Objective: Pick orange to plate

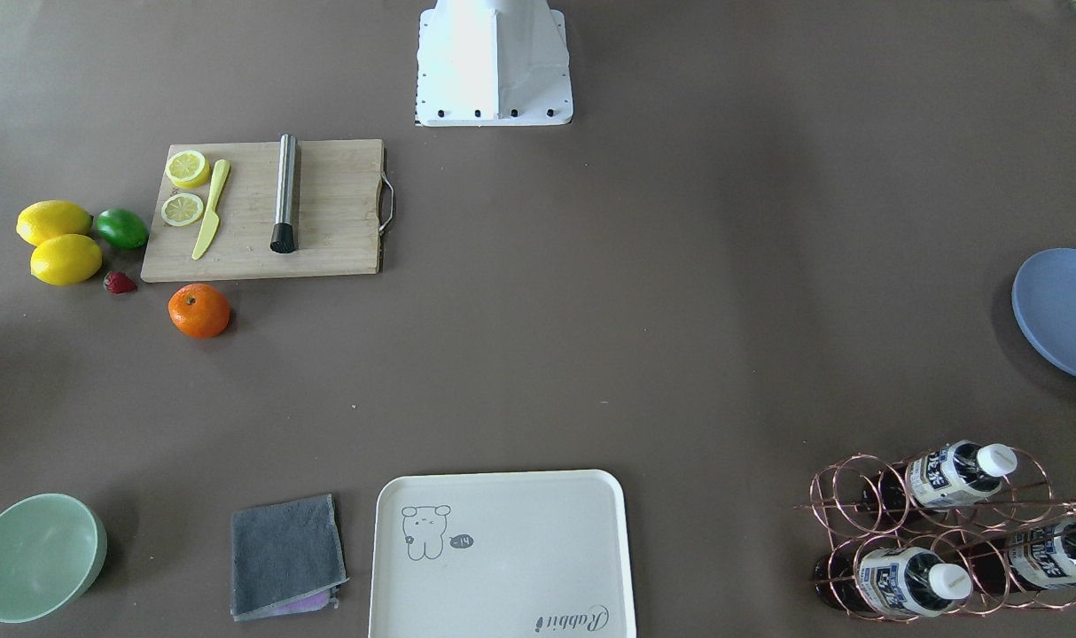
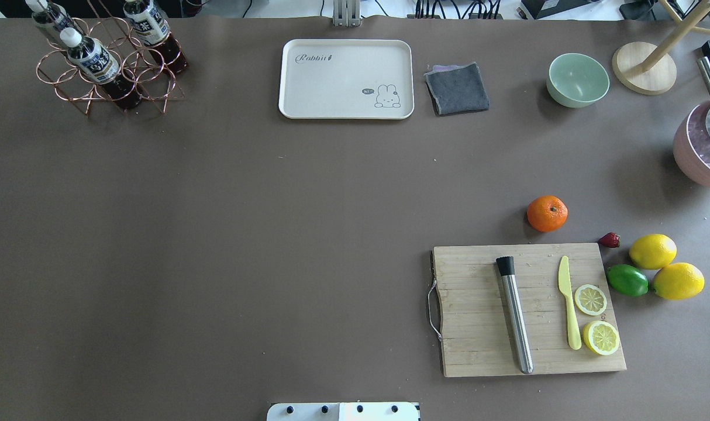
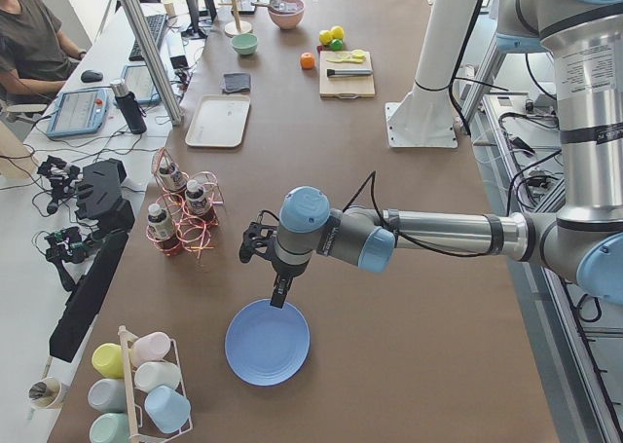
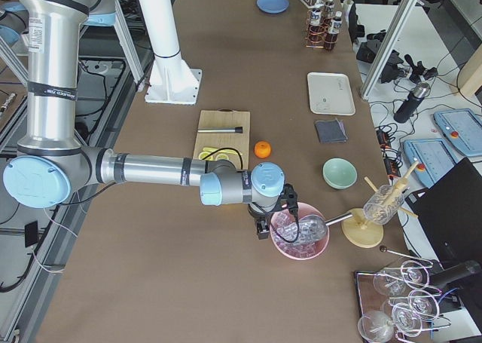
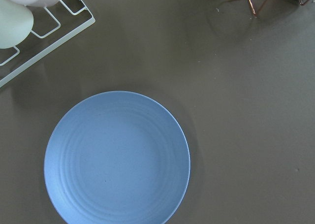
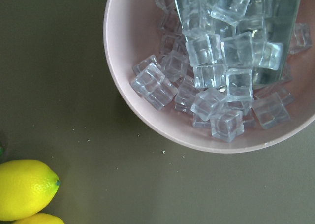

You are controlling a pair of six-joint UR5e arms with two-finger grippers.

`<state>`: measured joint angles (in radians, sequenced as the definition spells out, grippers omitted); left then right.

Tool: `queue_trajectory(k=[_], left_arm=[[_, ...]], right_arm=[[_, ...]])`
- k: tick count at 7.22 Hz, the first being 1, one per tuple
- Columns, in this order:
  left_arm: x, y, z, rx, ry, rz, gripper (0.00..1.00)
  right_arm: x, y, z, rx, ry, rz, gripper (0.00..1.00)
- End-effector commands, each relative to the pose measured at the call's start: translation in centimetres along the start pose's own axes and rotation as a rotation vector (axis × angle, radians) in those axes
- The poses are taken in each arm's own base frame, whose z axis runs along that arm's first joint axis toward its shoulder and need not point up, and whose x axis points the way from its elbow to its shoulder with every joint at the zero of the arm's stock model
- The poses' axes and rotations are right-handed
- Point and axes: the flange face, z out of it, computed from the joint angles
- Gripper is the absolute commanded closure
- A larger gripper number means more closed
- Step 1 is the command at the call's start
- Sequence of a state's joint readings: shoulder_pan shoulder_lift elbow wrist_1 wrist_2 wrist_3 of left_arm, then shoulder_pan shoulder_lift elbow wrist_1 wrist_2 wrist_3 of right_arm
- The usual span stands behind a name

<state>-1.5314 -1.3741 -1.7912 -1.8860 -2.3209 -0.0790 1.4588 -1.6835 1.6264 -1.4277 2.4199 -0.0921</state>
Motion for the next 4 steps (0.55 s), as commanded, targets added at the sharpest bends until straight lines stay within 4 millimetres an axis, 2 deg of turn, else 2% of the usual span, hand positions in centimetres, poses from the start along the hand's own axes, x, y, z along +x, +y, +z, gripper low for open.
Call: queue_trajectory(k=[1, 4], left_arm=[[0.46, -0.08, -0.47, 0.008, 0.008, 0.006, 0.03], [0.18, 0.05, -0.18, 0.004, 0.008, 0.003, 0.03]], right_arm=[[0.13, 0.17, 0.17, -0.003, -0.004, 0.002, 0.0], [0.35, 0.78, 0.45, -0.009, -0.009, 0.01, 0.0]])
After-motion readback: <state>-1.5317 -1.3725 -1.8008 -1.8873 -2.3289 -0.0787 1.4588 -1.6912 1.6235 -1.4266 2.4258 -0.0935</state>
